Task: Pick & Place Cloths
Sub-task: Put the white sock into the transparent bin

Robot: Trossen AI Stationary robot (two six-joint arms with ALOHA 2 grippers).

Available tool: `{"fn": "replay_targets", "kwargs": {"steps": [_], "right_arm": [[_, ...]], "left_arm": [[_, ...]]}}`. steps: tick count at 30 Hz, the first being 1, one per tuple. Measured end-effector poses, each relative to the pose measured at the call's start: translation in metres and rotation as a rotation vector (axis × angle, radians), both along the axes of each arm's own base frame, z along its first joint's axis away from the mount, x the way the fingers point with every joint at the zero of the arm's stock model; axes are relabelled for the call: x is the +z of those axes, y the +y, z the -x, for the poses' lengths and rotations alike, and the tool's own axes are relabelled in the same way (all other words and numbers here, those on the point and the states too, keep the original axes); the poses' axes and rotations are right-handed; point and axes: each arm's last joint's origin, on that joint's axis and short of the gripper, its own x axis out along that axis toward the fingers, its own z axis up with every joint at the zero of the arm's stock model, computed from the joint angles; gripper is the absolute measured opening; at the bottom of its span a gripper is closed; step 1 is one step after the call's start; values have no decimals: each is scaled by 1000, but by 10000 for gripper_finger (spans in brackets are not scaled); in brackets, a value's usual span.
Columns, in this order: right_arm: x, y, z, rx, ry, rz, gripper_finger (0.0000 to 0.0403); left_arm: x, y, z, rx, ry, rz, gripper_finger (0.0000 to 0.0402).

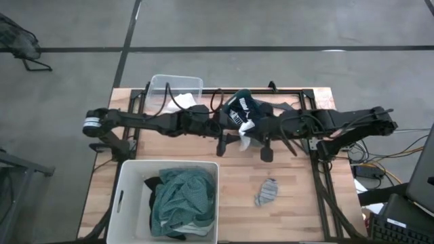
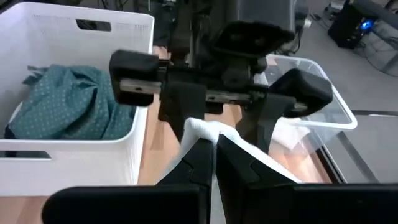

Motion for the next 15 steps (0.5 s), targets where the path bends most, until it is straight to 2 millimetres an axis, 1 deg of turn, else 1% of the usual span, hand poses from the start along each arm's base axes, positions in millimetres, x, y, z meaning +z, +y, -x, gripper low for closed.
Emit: {"fn": "replay_targets", "kwargs": {"steps": [3,7,8,11,12,13,15], "right_arm": [[-2,0,0,-1,23,3,8],[-5,0,-2,-6,45,1,8],[-6,0,-2,-6,48,1,8],[-6,0,-2,-9,47,-5,8],[-6,0,-2,-10,47,-6,8],[-6,0,-2,-9,48,-5,8],[-6,0,-2,-9,48,-5,8]], "left_arm": [[-1,-2,-1,-6,10,-5,175],[1,-1,6,36,49,-25,179],[2,0,9,66,62,-30,184],[10,5,19,250,66,-3,203],[12,6,22,287,73,-11,208],[13,6,25,287,78,-28,212],[14,5,30,231,93,-76,215]]}}
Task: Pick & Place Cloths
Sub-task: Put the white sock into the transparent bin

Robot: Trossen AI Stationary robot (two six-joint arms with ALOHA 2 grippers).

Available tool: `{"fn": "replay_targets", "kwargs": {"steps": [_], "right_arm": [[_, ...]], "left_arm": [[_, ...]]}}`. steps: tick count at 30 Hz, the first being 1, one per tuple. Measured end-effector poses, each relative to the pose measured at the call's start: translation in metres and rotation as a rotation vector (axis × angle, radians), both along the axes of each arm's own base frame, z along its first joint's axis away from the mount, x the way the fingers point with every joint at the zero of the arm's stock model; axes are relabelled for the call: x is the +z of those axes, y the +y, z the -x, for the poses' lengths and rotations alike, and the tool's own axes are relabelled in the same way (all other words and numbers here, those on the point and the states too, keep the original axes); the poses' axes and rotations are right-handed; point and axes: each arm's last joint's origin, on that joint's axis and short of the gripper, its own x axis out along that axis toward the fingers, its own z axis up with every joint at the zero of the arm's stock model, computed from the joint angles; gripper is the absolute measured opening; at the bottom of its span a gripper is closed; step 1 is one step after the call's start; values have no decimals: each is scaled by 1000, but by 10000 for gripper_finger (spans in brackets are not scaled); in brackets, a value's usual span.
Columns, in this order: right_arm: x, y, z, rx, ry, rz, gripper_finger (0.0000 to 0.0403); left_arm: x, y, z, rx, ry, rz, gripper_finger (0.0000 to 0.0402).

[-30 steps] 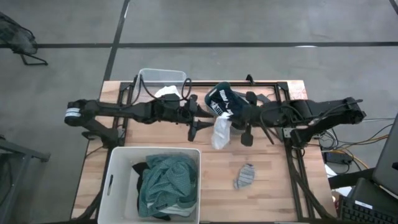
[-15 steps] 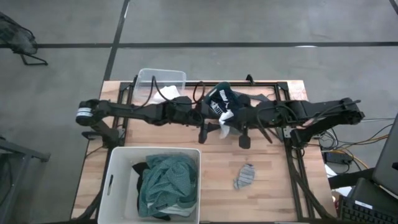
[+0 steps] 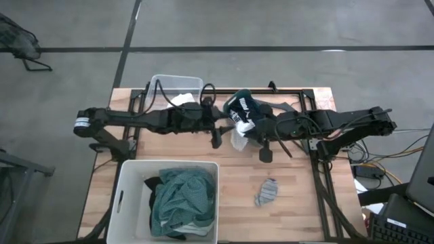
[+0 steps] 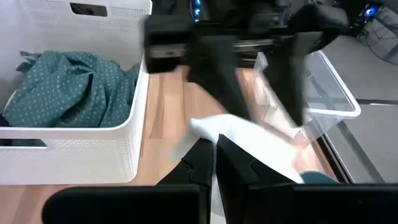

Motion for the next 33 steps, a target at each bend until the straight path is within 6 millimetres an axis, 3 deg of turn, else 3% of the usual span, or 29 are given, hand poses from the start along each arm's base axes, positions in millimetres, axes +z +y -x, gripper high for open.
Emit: {"fn": "replay_targets", "kwargs": {"steps": [9,18,23,27,33], "right_arm": [[-2,1,-2,30,10,10,8],[-4,4,-1,147,36,13,8],[-3,5,-4,187,25,16,8],[-3,4,-10,192,-6,38,8],[-2,2,-16,179,-31,48,8]], "left_arm": [[2,-9,4,-156,-19,13,216],[8,-18,3,-422,-77,19,216],[10,-16,2,-350,-98,1,216],[8,-18,-4,-403,-133,10,216],[-7,-19,-14,-426,-76,80,216]]}}
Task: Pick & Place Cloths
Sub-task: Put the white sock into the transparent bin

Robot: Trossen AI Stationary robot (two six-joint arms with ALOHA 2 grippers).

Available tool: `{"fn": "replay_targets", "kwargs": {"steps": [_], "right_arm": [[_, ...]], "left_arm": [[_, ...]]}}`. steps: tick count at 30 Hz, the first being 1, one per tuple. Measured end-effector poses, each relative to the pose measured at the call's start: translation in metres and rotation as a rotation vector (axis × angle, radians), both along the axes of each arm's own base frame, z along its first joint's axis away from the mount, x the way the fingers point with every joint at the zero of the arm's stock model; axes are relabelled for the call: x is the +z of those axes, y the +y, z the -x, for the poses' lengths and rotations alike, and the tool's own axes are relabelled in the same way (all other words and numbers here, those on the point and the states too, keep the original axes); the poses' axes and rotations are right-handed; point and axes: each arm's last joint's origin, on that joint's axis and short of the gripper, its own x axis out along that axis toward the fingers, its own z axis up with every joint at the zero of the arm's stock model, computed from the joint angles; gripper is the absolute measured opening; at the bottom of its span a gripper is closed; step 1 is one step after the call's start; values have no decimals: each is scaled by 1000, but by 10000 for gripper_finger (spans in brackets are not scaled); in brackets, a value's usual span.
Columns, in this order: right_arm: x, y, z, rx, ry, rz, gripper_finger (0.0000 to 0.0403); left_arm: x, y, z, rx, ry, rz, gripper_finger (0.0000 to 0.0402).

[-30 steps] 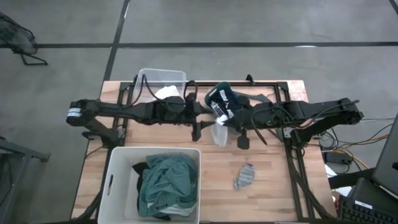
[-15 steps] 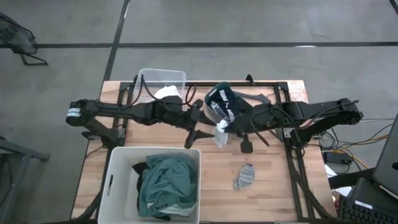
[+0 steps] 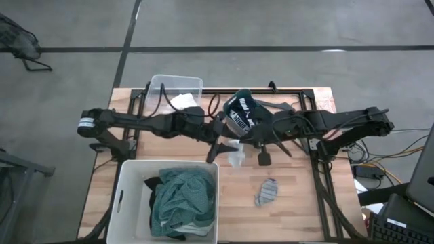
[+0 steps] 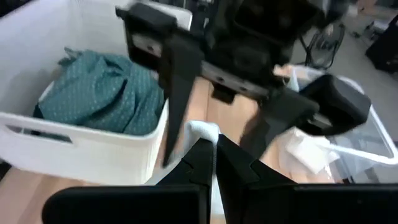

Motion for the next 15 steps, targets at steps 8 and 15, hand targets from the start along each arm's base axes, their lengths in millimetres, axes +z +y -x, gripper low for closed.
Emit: {"fn": "replay_targets", "kwargs": {"steps": [8,15], "right_arm": [[1,-1,-1,-14,-14,-4,8],[0,-1,-1,-19,-6,-20,15]], "left_arm": [[-1,-1,0,-10,-6,-45,169],[-2,-1,1,-22,-5,-120,21]]}}
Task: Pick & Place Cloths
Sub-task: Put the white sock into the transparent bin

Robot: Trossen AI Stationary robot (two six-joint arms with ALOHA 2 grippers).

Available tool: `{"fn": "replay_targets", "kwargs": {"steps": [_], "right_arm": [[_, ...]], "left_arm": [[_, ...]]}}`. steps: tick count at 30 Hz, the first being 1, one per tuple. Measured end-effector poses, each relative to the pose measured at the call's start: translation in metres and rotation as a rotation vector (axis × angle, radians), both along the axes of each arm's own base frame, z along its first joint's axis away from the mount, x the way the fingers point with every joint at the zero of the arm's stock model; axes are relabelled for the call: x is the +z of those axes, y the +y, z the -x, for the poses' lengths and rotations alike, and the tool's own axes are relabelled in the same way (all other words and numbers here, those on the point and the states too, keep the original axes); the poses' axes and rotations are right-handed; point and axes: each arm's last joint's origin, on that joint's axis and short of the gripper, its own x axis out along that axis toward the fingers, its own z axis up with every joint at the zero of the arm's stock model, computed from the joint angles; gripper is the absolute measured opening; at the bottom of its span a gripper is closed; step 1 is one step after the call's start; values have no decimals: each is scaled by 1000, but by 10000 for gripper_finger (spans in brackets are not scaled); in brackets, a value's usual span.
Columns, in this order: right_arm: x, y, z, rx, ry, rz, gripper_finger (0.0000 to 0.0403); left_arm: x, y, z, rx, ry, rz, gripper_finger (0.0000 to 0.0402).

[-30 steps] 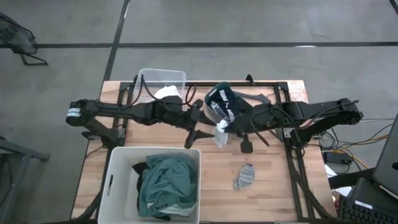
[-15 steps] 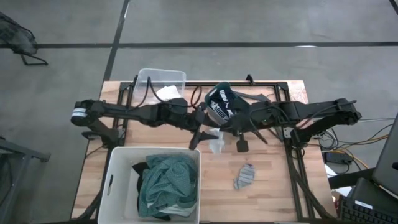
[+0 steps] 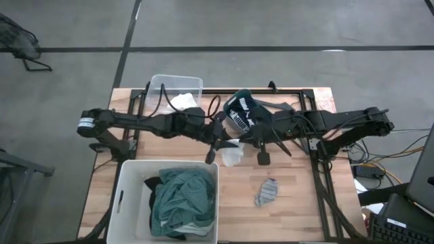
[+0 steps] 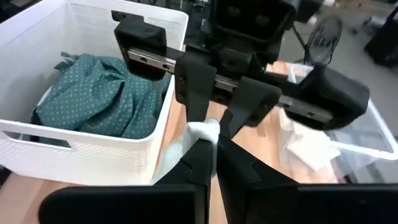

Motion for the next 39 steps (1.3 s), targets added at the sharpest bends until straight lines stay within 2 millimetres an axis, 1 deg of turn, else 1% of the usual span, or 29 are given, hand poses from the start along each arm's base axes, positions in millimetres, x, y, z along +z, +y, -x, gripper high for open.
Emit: {"fn": "replay_targets", "kwargs": {"steps": [3,5,10,12,17,21,25,29,32,35,37,39], "right_arm": [[-3,0,1,-19,34,-41,31],[-6,0,5,-29,75,-54,44],[-17,-1,8,-62,167,-91,79],[-20,-1,9,-69,183,-100,93],[-30,1,11,-95,237,-139,119],[-43,5,12,-103,279,-158,134],[-59,5,13,-128,325,-180,145],[-75,5,14,-147,367,-188,152],[-85,5,16,-161,390,-199,156],[-93,4,17,-173,415,-202,160],[-97,4,18,-176,424,-202,163],[-101,4,18,-183,430,-208,164]], "left_arm": [[0,3,7,48,49,-38,20],[1,7,14,121,100,-73,21],[12,21,37,275,157,-142,14],[17,29,50,413,194,-199,14],[29,53,80,830,268,-379,24],[31,74,100,1057,369,-495,23],[26,105,114,1182,452,-447,24],[13,138,123,1269,525,-330,28],[5,160,130,1337,544,-238,34],[-4,175,133,1381,575,-189,53],[-11,182,133,1368,596,-150,75],[-14,184,131,1335,597,-113,100]]}}
